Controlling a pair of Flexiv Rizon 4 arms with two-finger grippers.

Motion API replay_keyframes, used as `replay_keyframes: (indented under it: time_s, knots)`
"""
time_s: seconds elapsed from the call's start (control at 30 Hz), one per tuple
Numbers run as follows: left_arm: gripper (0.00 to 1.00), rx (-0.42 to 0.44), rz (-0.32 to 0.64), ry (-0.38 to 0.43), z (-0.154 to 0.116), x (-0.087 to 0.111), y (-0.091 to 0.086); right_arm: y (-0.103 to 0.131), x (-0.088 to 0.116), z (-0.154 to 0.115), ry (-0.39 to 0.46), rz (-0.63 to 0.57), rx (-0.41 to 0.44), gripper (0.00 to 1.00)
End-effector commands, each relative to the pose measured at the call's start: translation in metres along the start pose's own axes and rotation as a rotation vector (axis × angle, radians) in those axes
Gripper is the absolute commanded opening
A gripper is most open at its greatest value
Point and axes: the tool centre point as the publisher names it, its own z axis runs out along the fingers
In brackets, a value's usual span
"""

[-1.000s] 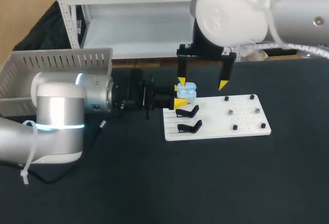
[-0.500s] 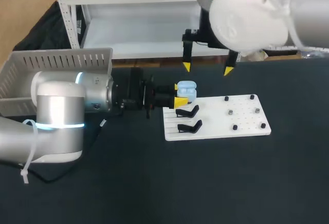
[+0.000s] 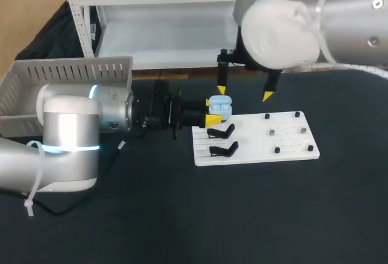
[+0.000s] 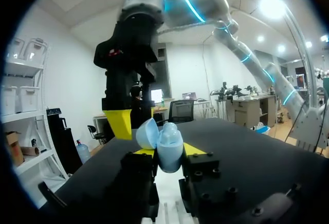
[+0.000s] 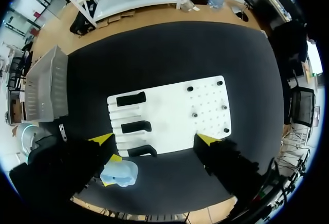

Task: Pick up each earbud case from the left stands, insert the matching earbuds, close the lid, and place the case in the box.

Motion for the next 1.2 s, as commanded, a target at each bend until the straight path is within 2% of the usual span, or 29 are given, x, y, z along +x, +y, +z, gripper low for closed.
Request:
replay_keyframes:
  time_s: [0.03, 0.27, 0.43, 0.5, 0.6, 0.7, 0.9, 1.03, 1.2]
  knots:
    - [0.0, -0.002, 0.0, 0.0, 0.0, 0.0, 0.0, 0.0, 0.007, -0.005, 0.021, -0.004, -0.001, 1.0]
    - [0.0, -0.002, 0.0, 0.0, 0.0, 0.0, 0.0, -0.002, 0.03, -0.006, 0.042, -0.004, -0.019, 1.0]
    - [0.0, -0.002, 0.0, 0.0, 0.0, 0.0, 0.0, -0.004, 0.027, -0.022, -0.019, -0.001, -0.028, 1.0]
    - [0.0, -0.002, 0.0, 0.0, 0.0, 0.0, 0.0, -0.003, 0.026, -0.026, -0.011, -0.005, -0.04, 1.0]
    - [0.0, -0.002, 0.0, 0.0, 0.0, 0.0, 0.0, -0.001, 0.027, -0.018, 0.004, -0.022, -0.006, 1.0]
    - [0.0, -0.002, 0.0, 0.0, 0.0, 0.0, 0.0, -0.001, 0.025, -0.015, -0.013, -0.015, -0.021, 1.0]
    - [0.0, -0.002, 0.0, 0.0, 0.0, 0.0, 0.0, 0.002, 0.015, -0.038, -0.111, -0.018, -0.04, 1.0]
    - [0.0, -0.002, 0.0, 0.0, 0.0, 0.0, 0.0, 0.005, 0.005, -0.048, -0.145, -0.024, -0.034, 1.0]
    - [0.0, -0.002, 0.0, 0.0, 0.0, 0.0, 0.0, 0.003, -0.009, -0.036, -0.136, -0.022, -0.019, 1.0]
